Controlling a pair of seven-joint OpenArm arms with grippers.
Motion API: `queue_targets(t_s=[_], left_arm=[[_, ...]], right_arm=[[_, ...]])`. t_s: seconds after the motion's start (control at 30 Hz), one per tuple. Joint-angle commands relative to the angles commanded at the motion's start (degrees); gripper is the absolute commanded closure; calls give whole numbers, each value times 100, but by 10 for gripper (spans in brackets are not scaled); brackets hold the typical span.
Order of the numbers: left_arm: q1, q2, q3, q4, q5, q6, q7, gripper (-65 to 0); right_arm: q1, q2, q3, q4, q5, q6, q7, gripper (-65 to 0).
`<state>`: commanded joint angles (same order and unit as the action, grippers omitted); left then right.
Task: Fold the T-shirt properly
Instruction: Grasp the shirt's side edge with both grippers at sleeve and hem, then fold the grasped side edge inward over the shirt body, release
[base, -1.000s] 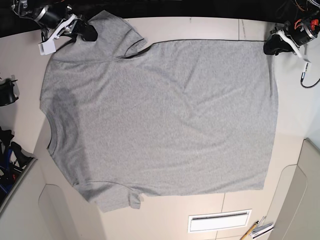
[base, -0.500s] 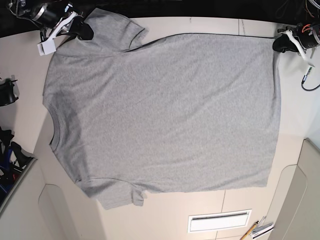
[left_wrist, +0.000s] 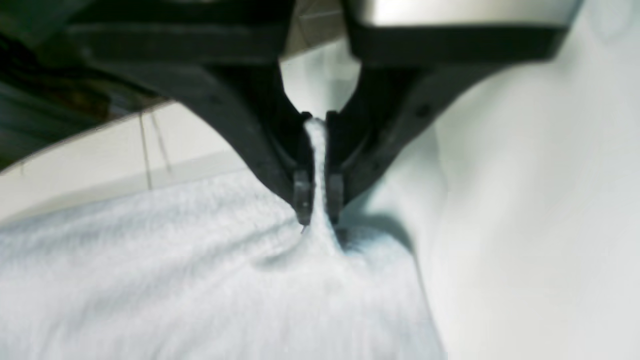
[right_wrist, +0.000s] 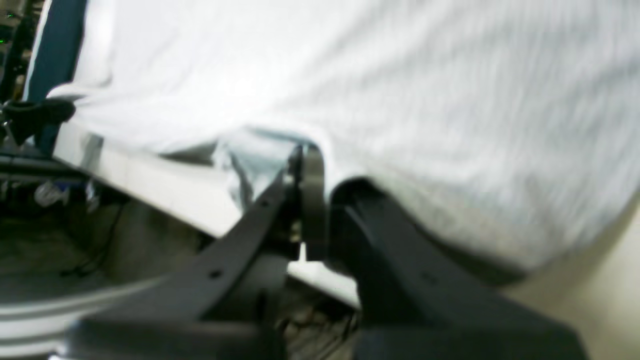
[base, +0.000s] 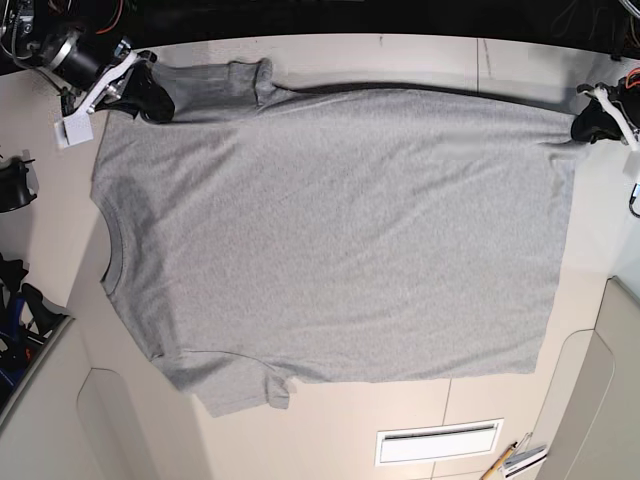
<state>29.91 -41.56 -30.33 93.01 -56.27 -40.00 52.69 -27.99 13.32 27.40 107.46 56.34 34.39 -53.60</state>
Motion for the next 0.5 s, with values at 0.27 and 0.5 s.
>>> queue_targets(t_s=[0.27, 0.5], left_arm=[[-1029, 46, 201, -555, 529, 0, -540, 0], [-2087, 170, 1027, -1285, 1088, 0, -822, 0]], right_arm=[[968, 0, -13, -494, -234, 9, 24, 0], [1915, 0, -81, -1388, -282, 11, 66, 0]])
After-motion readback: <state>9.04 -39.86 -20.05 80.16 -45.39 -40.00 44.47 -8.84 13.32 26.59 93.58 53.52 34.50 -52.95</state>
